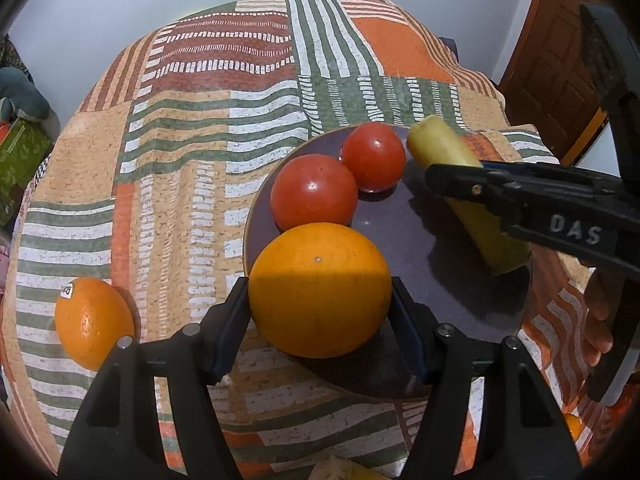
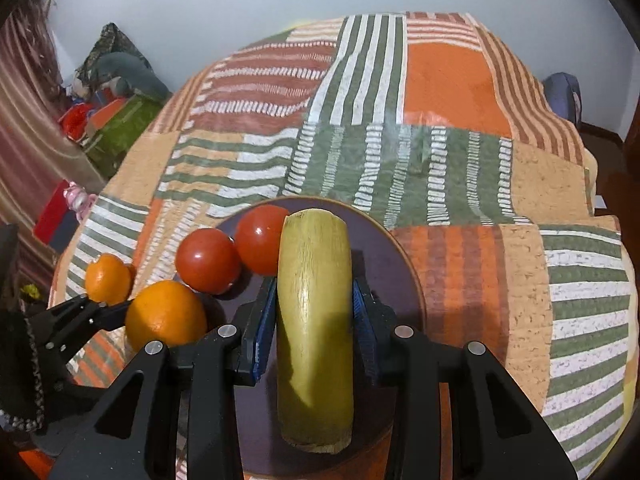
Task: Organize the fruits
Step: 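Place the orange on the plate with the left tool while the right tool places the cylinder, then grasp the second yellow-green cylinder with the right tool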
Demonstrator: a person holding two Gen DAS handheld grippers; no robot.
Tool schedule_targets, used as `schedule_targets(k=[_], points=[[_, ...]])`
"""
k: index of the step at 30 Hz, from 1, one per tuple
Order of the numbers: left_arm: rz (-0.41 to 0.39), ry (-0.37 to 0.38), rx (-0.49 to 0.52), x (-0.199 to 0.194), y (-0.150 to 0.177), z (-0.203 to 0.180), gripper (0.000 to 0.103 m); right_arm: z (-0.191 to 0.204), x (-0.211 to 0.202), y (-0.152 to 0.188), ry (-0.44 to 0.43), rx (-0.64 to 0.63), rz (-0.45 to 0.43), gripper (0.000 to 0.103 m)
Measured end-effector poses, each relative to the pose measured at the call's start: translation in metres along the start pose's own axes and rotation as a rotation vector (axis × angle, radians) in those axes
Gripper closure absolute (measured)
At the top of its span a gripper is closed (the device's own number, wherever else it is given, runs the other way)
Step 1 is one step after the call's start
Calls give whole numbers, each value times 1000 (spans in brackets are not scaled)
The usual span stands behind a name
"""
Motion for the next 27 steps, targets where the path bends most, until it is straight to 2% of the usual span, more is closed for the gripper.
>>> schedule_targets(k=[8,10,12,14,25,27], points=[[-7,5,15,0,-2,-2,36,-3,4,2,49,-27,19,68],[-36,4,12,-8,-5,-2,31,-2,1,3,55,-34,19,66],[-74,-7,13,-20,-7,-1,26,0,-3,2,59,-41,15,60],[-100,-13,16,-30,-9,0,25,4,-9,2,67,-58,6,58],[-171,-25,-50,-96,4,33,25,61,-68,18,78,-187,-73,57],[-180,-28,-57,-108,10,38,25,75,-77,24,80,-216,-89,50]])
Point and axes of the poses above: each gripper's, at about its wrist camera, not at the fingertips, and x roughly the way its jaws point, z to its left, y to its underside, the point moved 7 cm from there along x, roughly the way its jaws point, and after that the axes turned 12 degrees about -y, right-handed, at the moved point
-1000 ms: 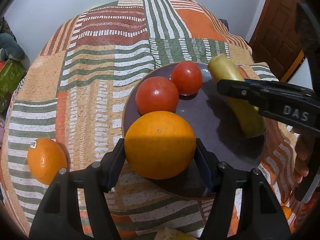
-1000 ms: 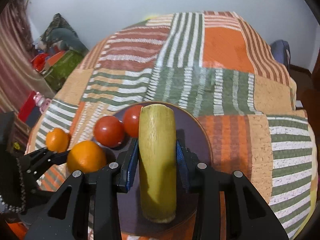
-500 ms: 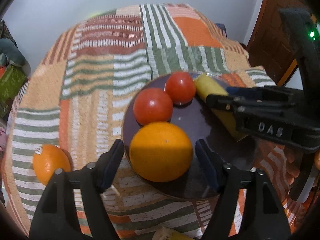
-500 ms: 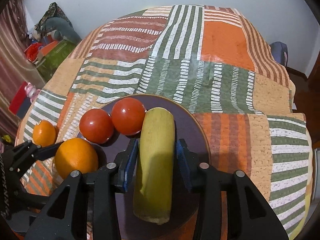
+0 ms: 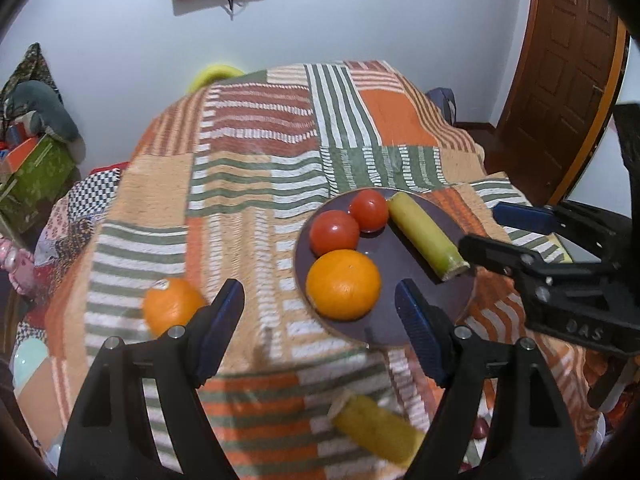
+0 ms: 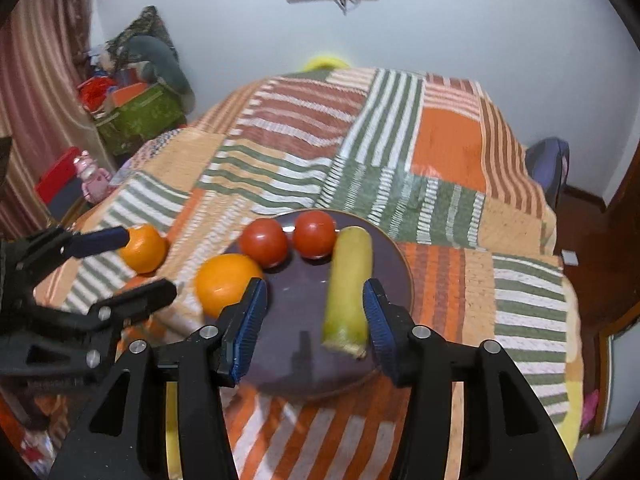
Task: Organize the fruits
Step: 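Grasp the second yellow-green cylinder with the right tool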
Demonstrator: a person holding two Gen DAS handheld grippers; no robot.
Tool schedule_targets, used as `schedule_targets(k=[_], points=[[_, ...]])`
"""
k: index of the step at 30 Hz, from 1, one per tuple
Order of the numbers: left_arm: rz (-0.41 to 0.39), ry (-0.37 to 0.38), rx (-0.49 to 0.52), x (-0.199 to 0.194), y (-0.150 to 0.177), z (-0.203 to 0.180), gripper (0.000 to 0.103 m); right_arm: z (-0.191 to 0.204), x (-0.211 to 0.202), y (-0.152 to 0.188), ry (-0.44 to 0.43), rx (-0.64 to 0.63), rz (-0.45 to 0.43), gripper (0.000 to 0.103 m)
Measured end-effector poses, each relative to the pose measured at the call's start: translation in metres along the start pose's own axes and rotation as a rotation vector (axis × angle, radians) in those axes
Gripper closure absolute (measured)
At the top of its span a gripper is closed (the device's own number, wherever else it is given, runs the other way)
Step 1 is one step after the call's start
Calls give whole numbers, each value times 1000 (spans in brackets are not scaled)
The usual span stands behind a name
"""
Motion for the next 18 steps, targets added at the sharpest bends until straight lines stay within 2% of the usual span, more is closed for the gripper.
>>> schedule_targets(k=[7,18], points=[[-39,-22,-13,-43,25,28,25,41,-16,19,-35,-37,-6,48],[-68,-34,-70,-71,74,70,25,88,13,65,-97,-60,112,48]])
Point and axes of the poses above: each gripper's, at about its wrist camera, not at the fingertips, and x roughly the way its jaws point, z to its left, y to its underside, the point moved 7 cm from there along x, roughly the way its jaws point, and after that the axes turned 12 degrees about -y, right-handed, at the moved point
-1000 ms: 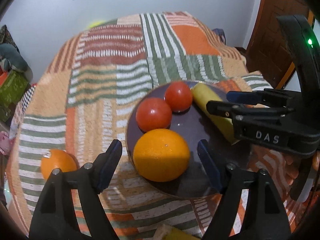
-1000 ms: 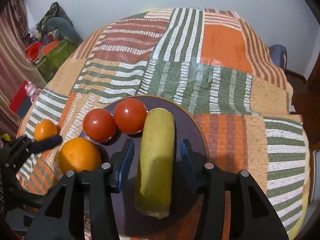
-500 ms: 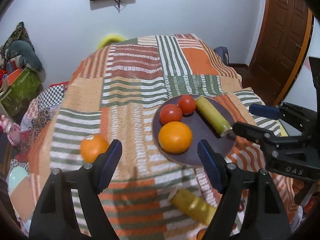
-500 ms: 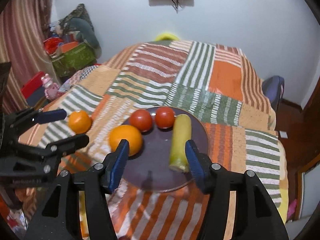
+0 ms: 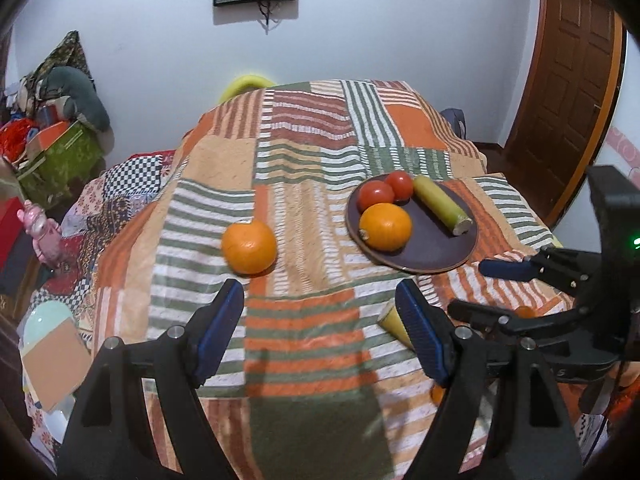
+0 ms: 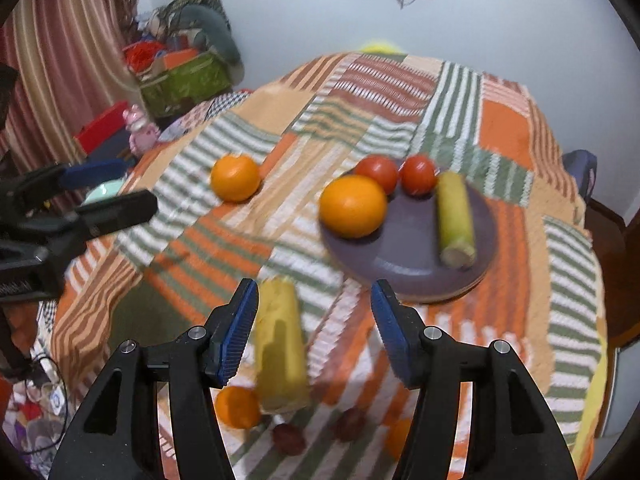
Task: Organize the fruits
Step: 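Grasp the second yellow-green cylinder with the right tool, then grasp the Dole-sticker orange with the left tool while the right tool lifts the cylinder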
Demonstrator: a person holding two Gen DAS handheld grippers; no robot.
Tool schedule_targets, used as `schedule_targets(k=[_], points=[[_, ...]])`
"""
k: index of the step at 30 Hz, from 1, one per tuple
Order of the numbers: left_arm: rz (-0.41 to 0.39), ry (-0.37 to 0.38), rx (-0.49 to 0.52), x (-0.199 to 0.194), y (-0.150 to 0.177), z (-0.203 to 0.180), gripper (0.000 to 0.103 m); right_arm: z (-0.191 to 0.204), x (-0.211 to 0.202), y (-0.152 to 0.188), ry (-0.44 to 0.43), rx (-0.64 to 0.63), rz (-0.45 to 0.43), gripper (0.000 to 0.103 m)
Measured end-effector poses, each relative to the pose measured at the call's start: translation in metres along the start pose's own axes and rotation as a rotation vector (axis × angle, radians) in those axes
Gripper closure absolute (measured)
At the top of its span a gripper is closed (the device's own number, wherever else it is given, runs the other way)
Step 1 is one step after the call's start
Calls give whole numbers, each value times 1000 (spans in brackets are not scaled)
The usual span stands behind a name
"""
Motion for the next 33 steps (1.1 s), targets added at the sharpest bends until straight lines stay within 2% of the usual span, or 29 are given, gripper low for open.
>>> schedule_targets(k=[2,4,15,17,20,26,33], points=[[-25,-10,-10,-3,6,8,23,4,8,5,-9,5,20,48],[-23,-24,-16,-2,15,16,17,8,16,11,-15,13,38,48],[111,12,-38,27,60,40,17,11,58,36,-18,33,175,49],[130,15,-46,31,64,42,17,10,62,37,-12,28,180,55],[139,6,-52,37,66,46,17,8,62,34,-18,32,177,66],[122,-20,-65,45,57,54,17,4,55,28,-42,45,143,67],[111,-20,-80,60,35,55,18,-5,23,0,-28,33,27,68]])
Point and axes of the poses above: each gripper's, at about its wrist camera, not at the fingertips, and x roughly the way its jaws point, z to its left, y to its underside, the point moved 7 cm from there along x, roughly the way its jaws point, and after that the axes turned 12 degrees about -y, right-handed, at the moved point
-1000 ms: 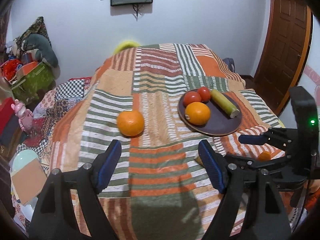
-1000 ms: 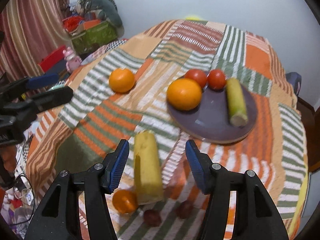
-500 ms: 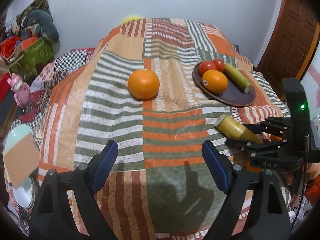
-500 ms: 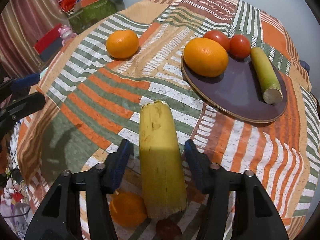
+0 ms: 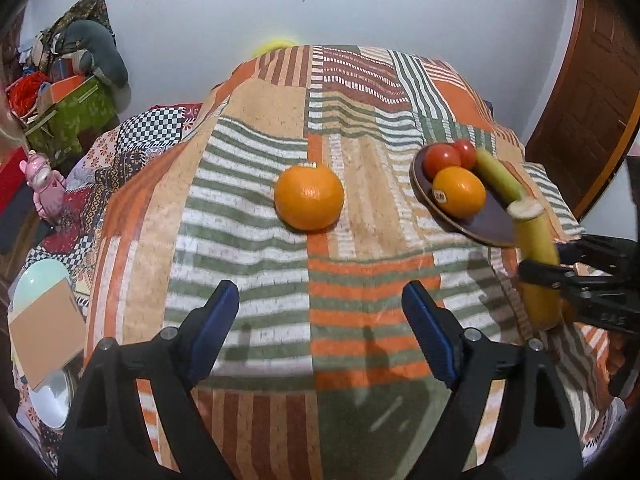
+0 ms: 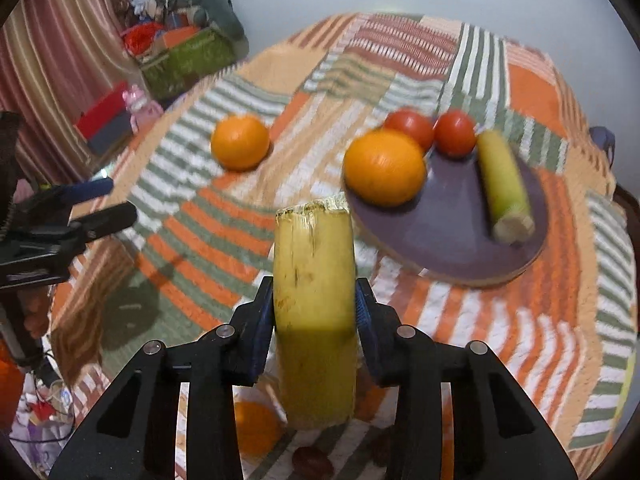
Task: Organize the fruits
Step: 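Grasp the Dole-sticker orange with the left tool while the right tool lifts the cylinder, then carry the orange and the cylinder onto the purple plate with both tools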
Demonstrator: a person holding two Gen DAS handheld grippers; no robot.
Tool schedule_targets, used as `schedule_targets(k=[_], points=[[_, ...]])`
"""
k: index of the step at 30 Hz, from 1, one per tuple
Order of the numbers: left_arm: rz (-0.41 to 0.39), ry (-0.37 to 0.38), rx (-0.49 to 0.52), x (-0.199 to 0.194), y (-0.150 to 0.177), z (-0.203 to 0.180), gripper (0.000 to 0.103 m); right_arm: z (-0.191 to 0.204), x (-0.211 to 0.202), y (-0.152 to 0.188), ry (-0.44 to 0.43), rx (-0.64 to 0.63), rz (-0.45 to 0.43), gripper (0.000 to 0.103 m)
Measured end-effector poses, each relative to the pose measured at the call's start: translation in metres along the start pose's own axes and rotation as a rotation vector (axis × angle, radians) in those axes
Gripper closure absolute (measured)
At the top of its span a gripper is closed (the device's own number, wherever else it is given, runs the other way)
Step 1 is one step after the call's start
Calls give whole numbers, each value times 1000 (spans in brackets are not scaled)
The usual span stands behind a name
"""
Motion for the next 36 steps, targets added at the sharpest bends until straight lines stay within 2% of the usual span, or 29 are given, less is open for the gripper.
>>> schedule_targets(k=[5,10,17,24,26,28,31,36], points=[[12,-19,-5,25,-19,-4,18,-12,-24,-17,6,12,-77,68],[57,6,-31,57,-39,-6,18,-27,-38,-30,24,27,-121,68],[118,-18,-50,104,-56,-7,18,-50,-49,-37,43,48,-146,68],[151,-78,10,142,-60,-18,18,-72,-51,-37,53,73,-148,68],[135,-96,35,144,-61,-22,19,-76,-52,-36,56,77,-147,68],[116,-115,68,145,-62,-26,32,-79,-53,-34,59,80,-146,68],[110,-135,91,145,-63,-26,33,-84,-55,-33,60,88,-149,68],[137,-100,86,135,-61,-26,34,-88,-64,-34,64,99,-169,68]])
Point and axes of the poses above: each gripper's, at about its wrist camera, not at the fingertips, and x roughly the way its jaws point, z to its left, y to its underside, the point moved 7 cm from there along x, roughly the way its jaws point, and after that the axes turned 12 degrees about -y, right-handed, at the moved point
